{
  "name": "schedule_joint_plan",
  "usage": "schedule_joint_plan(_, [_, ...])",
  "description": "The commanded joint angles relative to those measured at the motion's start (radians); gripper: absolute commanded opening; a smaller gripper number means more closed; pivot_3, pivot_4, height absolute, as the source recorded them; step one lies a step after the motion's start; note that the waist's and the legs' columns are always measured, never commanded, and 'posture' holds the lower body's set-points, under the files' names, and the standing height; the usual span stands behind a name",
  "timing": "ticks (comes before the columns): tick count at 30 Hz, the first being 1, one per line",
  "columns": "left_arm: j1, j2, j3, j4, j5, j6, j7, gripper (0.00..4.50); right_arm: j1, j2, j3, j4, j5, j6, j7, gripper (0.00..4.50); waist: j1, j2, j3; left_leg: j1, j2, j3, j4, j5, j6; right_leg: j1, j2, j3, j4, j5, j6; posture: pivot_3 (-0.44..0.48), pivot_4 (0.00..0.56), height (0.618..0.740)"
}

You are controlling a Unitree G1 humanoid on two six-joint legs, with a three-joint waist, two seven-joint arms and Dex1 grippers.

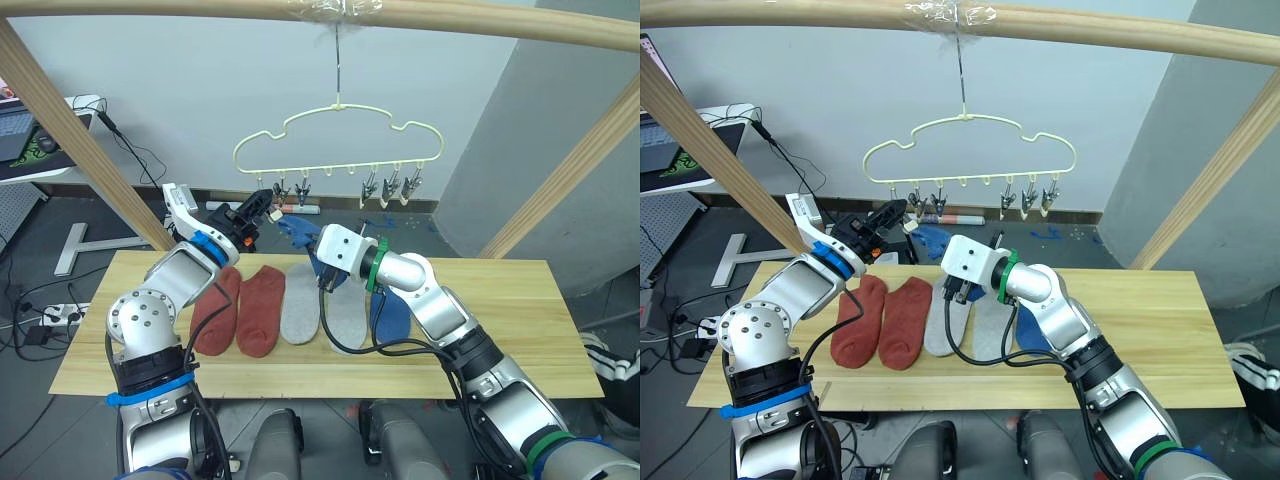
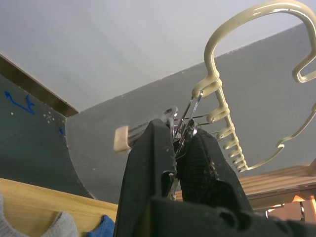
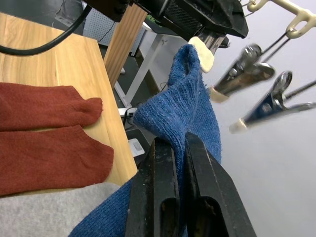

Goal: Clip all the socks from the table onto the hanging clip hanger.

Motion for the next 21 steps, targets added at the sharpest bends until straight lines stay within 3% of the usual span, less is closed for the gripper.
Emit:
schedule_joint_plan(1, [-0.012,0.005,0.009,-0.011,-0.029,-0.014,0.006,0.27,-0.024,0.002,0.01,-0.035,-0.034,-0.045,-0.024,0.05,0.0,0.0,0.0,0.0,0.0,0.0,0.0,0.0,0.0,0.0,0.0,0.0,0.0,0.0,0.0,0.015,0.276,0.74])
schedule_joint_plan(21, [-0.019,-0.001,-0.003,-0.01,-0.042,-0.014,0.022,0.27,-0.034,0.02,0.015,-0.046,-0.129,-0.072,-0.113,0.05,0.0,0.0,0.009,0.0,0.0,0.0,0.0,0.0,0.0,0.0,0.0,0.0,0.0,0.0,0.0,0.009,0.282,0.74])
